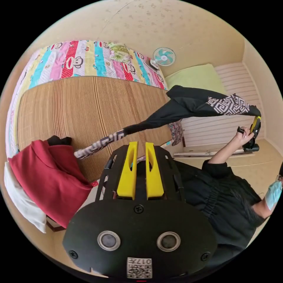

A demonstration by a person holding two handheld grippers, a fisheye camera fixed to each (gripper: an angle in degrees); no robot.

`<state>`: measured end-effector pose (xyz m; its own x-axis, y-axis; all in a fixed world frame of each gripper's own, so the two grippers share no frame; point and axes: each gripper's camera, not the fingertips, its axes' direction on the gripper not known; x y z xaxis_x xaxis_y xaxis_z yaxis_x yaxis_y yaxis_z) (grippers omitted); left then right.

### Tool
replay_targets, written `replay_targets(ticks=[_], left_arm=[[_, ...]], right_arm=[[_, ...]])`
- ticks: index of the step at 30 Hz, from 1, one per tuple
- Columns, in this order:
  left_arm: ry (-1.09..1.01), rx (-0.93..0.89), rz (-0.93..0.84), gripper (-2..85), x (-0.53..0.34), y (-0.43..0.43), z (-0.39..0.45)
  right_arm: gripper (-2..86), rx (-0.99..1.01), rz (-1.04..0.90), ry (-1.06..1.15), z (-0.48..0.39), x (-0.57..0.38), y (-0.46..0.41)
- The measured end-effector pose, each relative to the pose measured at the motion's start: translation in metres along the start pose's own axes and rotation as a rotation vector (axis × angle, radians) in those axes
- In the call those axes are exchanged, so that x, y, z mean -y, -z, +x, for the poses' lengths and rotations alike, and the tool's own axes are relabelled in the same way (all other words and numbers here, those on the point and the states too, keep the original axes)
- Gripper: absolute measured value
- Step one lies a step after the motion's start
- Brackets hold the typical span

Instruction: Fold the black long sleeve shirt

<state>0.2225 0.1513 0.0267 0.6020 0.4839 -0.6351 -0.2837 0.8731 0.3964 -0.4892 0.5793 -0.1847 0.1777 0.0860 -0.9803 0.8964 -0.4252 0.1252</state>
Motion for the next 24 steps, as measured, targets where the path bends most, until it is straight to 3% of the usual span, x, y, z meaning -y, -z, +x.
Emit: replay_targets(ticks=[6,11,18,21,24], left_arm=[[-0.203,-0.259,-0.039,11.0,0.011,-0.034,0.039],[-0.559,-0.379,-0.028,14.9,0.042,-0.055,0.151],[-0.612,-0.451,0.050,18.2,0.062,-0.088,0.216],[-0.542,-0.484,0.092,13.0,0.070,-0.097,0.203],[-0.545,-0.770,0.222,1.3,0.066,-0.075,0.169]], right_arm=[[2.1,0.167,-0.007,0.160,-0.013,0.048,0.002],[2.1,0.244,0.082,0.115,-0.011,0.070,0.022],[2.1,0.262,0.095,0.016,-0.003,0.068,0.034],[2.1,0.293,0.075,-0.015,0.003,0.060,0.037],[2.2,0.299,0.028,-0.019,0.014,0.052,0.040]])
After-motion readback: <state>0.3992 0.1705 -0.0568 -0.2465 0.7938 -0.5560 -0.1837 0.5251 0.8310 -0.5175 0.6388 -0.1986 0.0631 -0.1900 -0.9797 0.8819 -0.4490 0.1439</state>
